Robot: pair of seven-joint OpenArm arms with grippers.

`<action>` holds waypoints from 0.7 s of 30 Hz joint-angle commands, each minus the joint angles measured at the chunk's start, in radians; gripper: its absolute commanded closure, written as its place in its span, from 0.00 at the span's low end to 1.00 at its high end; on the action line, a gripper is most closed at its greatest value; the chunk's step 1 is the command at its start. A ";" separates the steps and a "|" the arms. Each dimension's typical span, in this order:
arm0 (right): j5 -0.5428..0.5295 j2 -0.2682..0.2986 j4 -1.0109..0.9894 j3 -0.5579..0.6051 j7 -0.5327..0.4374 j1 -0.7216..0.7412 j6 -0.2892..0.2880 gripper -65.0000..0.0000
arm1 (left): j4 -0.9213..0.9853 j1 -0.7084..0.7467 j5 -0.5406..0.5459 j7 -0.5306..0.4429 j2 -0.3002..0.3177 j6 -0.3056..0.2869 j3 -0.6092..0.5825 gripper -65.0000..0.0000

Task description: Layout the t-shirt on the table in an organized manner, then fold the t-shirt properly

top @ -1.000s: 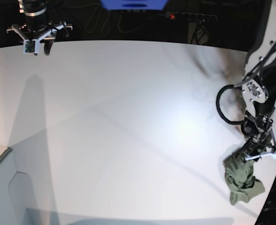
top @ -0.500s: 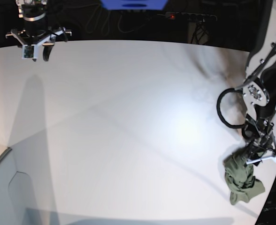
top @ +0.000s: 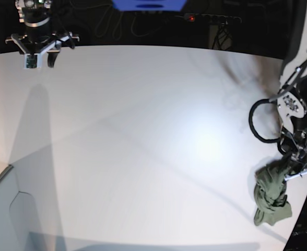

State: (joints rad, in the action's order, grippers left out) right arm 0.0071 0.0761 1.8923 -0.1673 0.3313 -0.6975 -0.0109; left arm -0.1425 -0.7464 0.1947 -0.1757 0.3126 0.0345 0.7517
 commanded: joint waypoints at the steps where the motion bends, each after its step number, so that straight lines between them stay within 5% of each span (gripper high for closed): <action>1: 0.000 0.003 0.029 -0.002 -0.011 0.011 -0.002 0.67 | -0.016 -0.035 -0.004 -0.017 -0.020 -0.009 -0.004 0.99; 6: 0.000 0.006 0.063 -0.005 0.073 0.025 -0.002 0.67 | -0.016 0.020 -0.002 -0.012 -0.060 -0.011 0.001 0.99; 15: 0.000 0.009 0.063 -0.010 0.082 0.028 -0.002 0.67 | -0.018 0.115 -0.013 -0.011 -0.185 -0.012 -0.008 0.99; 21: 0.000 0.008 0.063 -0.044 0.081 0.026 -0.002 0.67 | -0.018 0.143 -0.004 -0.012 -0.292 -0.012 -0.163 0.99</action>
State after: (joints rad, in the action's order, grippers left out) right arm 0.0032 0.0795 1.9369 -0.2058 0.4339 -0.6632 -0.0109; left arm -0.1658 -0.5976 0.1856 -0.2680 0.0391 0.0189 0.5880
